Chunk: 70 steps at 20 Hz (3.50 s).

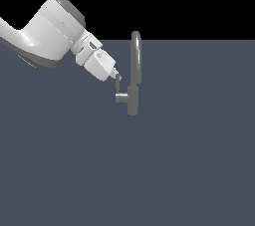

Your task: Turn on the faucet by rotating a designated handle.

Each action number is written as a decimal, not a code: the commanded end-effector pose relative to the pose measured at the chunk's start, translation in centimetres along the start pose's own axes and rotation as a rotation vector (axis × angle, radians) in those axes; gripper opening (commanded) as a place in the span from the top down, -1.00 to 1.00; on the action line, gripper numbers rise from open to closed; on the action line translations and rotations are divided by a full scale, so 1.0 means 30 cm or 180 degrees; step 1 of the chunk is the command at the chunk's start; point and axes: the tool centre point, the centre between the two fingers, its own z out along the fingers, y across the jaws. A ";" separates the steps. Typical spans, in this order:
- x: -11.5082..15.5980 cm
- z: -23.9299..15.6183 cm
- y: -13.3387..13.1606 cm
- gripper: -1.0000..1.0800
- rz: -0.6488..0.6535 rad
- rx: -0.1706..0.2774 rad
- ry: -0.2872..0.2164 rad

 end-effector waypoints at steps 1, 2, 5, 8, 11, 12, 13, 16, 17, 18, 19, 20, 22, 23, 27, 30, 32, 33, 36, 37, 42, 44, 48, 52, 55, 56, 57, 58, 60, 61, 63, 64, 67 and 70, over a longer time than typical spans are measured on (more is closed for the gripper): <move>0.002 -0.004 0.019 1.00 -0.0002 0.0002 -0.0001; 0.003 -0.006 0.028 1.00 -0.0002 0.0002 -0.0001; 0.008 -0.011 0.056 1.00 -0.0002 0.0002 -0.0001; 0.012 -0.015 0.085 1.00 -0.0002 0.0002 -0.0001; 0.017 -0.020 0.115 1.00 -0.0002 0.0002 -0.0001; 0.019 -0.022 0.125 1.00 -0.0001 0.0003 -0.0003; 0.021 -0.023 0.135 1.00 -0.0001 0.0003 -0.0003; 0.017 -0.030 0.124 1.00 -0.0003 0.0035 -0.0003; 0.015 -0.027 0.135 1.00 -0.0003 0.0035 -0.0003; 0.012 -0.023 0.145 1.00 -0.0003 0.0031 -0.0003; 0.009 -0.021 0.157 1.00 -0.0003 0.0031 -0.0003; 0.007 -0.016 0.167 1.00 -0.0003 0.0027 -0.0003; 0.001 -0.009 0.189 1.00 -0.0002 0.0023 -0.0003; -0.002 -0.007 0.201 1.00 -0.0002 0.0023 -0.0003; -0.013 0.008 0.246 1.00 -0.0001 0.0014 -0.0002; -0.022 0.018 0.280 1.00 -0.0001 0.0008 -0.0002; -0.028 0.025 0.304 1.00 0.0000 0.0004 -0.0003; -0.028 0.025 0.304 1.00 0.0000 0.0004 -0.0003; -0.036 0.027 0.291 1.00 0.0016 0.0053 -0.0002; -0.048 0.039 0.301 1.00 0.0014 0.0048 -0.0002; -0.105 0.100 0.348 1.00 0.0006 0.0020 -0.0002; -0.128 0.125 0.368 1.00 0.0002 0.0009 -0.0002; -0.121 0.110 0.340 1.00 0.0034 0.0075 -0.0003; -0.168 0.161 0.336 1.00 0.0022 0.0049 -0.0004; -0.204 0.198 0.333 1.00 0.0013 0.0031 -0.0004; -0.216 0.211 0.332 1.00 0.0010 0.0024 -0.0004; -0.228 0.223 0.331 1.00 0.0007 0.0018 -0.0004; -0.240 0.236 0.330 1.00 0.0004 0.0012 -0.0004; -0.251 0.248 0.329 1.00 0.0002 0.0006 -0.0003; -0.190 0.179 0.288 1.00 0.0089 0.0125 -0.0006; -0.205 0.195 0.276 1.00 0.0079 0.0111 -0.0006; -0.213 0.203 0.270 1.00 0.0074 0.0104 -0.0006; -0.235 0.227 0.252 1.00 0.0059 0.0083 -0.0006; -0.258 0.250 0.235 1.00 0.0044 0.0063 -0.0005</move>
